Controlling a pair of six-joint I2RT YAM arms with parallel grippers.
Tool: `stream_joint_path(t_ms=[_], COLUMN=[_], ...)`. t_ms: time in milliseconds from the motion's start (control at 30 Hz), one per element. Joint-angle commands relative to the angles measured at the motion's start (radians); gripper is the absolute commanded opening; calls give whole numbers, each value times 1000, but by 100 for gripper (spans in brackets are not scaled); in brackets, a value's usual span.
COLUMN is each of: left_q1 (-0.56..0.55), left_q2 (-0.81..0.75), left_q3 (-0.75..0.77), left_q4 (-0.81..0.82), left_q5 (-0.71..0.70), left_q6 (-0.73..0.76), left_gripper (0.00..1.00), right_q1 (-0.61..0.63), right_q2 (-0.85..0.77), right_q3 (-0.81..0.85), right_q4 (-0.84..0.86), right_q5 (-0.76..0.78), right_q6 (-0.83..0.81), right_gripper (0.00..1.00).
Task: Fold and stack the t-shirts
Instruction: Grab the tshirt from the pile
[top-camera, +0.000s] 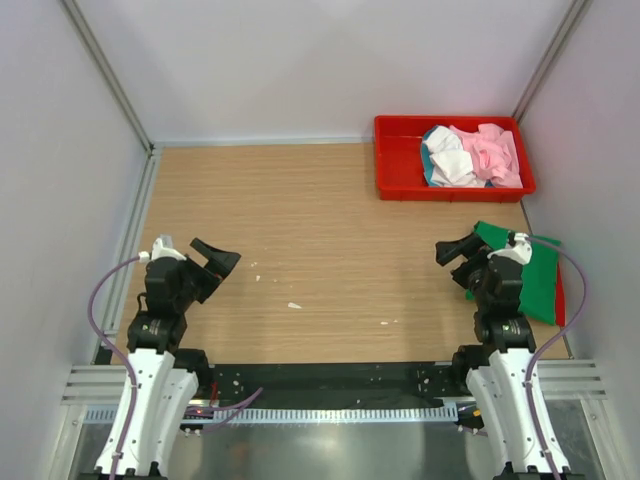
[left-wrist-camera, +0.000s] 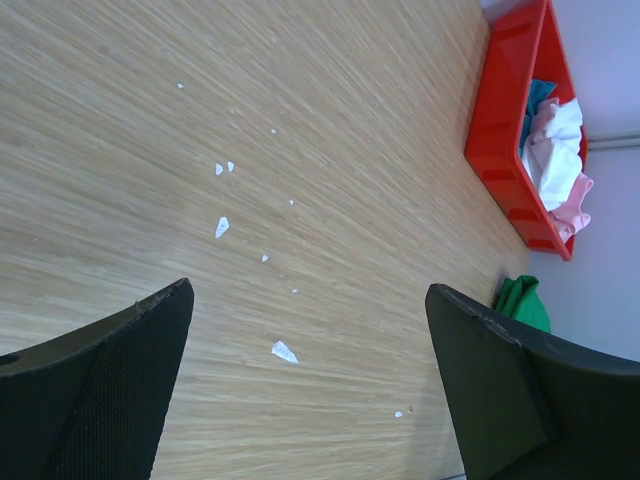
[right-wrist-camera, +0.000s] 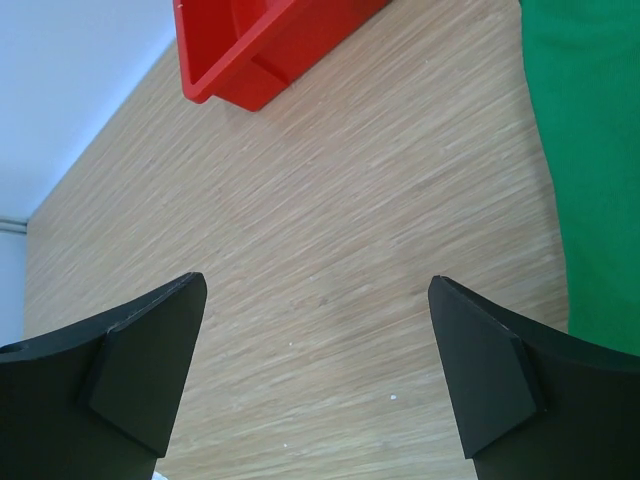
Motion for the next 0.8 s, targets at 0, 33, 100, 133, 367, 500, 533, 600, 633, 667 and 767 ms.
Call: stream_joint_path(t_ms=[0,33,100,133,367,500,533,600,633,667,767], left_q1=[0,-1,-1,-1,0,-1,0,0,-1,-1,-1], left_q2=[-30,-30,-24,-15,97,238,269,368,401,434,525], left_q3=[27,28,34,38,131,296,339,457,494,566,649], left_q4=[37,37,42,42,65,4,-3,0,2,2,19], left_q5=[-5,-6,-6,-6,-40,-187,-193,-187,-183,-180,-189], left_q6=[10,10,9,9,67,96,123,171,191,232,289], left_gripper=[100,100,100,100,100,100,100,100,100,100,100], right_q1=[2,2,0,2,0,0,2,0,0,-2,-8], right_q2=[-5,1,12,27,229,459,511,684,738,803,1016], right_q3=[70,76,99,108,274,485,546,744,815,879,1158], right_q4=[34,36,33,33,40,51,34,-42,-71,-99,-156], right_q5=[24,25,39,45,179,243,252,275,318,340,340], right_q6=[-20,-23,-37,-43,-112,-204,-250,-298,-316,-350,-446], right_gripper=[100,100,100,100,100,100,100,100,100,100,100])
